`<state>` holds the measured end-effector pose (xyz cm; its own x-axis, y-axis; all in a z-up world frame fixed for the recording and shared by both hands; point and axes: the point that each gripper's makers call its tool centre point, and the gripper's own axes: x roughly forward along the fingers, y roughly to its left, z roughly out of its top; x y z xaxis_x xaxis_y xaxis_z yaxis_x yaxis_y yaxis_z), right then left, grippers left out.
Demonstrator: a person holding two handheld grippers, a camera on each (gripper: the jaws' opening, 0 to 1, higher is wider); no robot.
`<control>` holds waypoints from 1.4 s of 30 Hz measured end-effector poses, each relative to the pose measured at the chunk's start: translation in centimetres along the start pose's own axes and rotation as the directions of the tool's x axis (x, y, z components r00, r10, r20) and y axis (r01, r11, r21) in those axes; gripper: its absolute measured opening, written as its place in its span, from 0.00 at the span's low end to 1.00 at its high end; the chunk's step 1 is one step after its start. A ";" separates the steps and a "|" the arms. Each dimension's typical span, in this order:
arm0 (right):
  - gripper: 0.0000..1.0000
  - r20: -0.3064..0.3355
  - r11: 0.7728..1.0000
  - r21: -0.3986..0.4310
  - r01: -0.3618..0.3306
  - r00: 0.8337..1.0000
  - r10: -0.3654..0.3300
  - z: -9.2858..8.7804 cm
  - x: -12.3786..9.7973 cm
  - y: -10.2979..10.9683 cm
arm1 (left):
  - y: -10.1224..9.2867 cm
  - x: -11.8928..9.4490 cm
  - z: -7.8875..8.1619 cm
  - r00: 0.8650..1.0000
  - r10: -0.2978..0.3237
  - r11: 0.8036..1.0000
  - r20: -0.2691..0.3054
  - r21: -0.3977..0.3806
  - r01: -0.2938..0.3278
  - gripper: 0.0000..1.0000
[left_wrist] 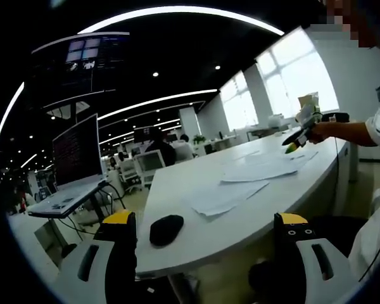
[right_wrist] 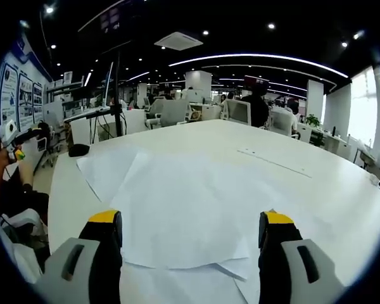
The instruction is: Organize the stack of printing papers by aligning and flattening the scattered papers on the table
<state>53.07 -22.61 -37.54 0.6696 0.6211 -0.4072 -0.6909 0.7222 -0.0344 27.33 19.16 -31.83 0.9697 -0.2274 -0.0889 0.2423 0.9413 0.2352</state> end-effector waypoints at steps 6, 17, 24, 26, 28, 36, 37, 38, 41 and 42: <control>0.84 0.001 1.000 -0.002 0.000 1.000 0.000 0.0 0.2 0.2 | 0.2 -0.3 -0.2 1.000 0.005 1.000 -0.001 -0.004 -0.005 0.92; 0.84 -0.005 1.000 -0.004 -0.003 1.000 0.003 0.1 0.8 0.2 | 0.5 -0.3 -0.5 1.000 0.011 1.000 -0.007 -0.007 -0.011 0.92; 0.84 -0.018 1.000 -0.004 -0.009 1.000 0.009 -0.3 1.5 0.3 | 0.8 -0.5 -0.7 1.000 0.022 1.000 -0.013 -0.009 -0.022 0.92; 0.84 -0.019 1.000 -0.001 -0.009 1.000 0.009 -0.3 1.6 0.3 | 0.8 -0.6 -0.8 1.000 0.024 1.000 -0.015 -0.009 -0.024 0.92; 0.84 -0.018 1.000 -0.002 -0.010 1.000 0.010 -0.3 1.8 0.2 | 0.9 -0.6 -0.9 0.999 0.027 1.000 -0.019 -0.011 -0.027 0.92; 0.84 -0.017 1.000 -0.002 -0.009 1.000 0.009 -0.1 1.9 0.1 | 0.9 -0.6 -1.0 0.999 0.030 0.999 -0.019 -0.013 -0.030 0.92; 0.84 -0.018 1.000 -0.002 -0.008 1.000 0.008 -0.1 1.9 0.0 | 0.9 -0.6 -1.0 0.999 0.030 0.999 -0.020 -0.013 -0.030 0.92; 0.84 -0.021 1.000 0.000 -0.008 1.000 0.008 -0.2 2.0 0.0 | 0.9 -0.6 -1.1 0.999 0.030 0.999 -0.021 -0.013 -0.030 0.92; 0.84 -0.019 1.000 0.003 -0.003 1.000 0.003 -0.1 2.1 -0.6 | 0.9 -0.5 -1.2 0.999 0.027 0.999 -0.022 -0.017 -0.027 0.92; 0.84 -0.021 1.000 0.005 -0.002 1.000 0.002 -0.2 2.1 -0.7 | 0.9 -0.4 -1.3 0.999 0.027 0.999 -0.024 -0.018 -0.028 0.92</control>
<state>54.93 -21.86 -38.55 0.6623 0.6163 -0.4260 -0.6908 0.7225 -0.0287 27.07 20.41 -32.83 0.9750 -0.1956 -0.1054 0.2147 0.9515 0.2205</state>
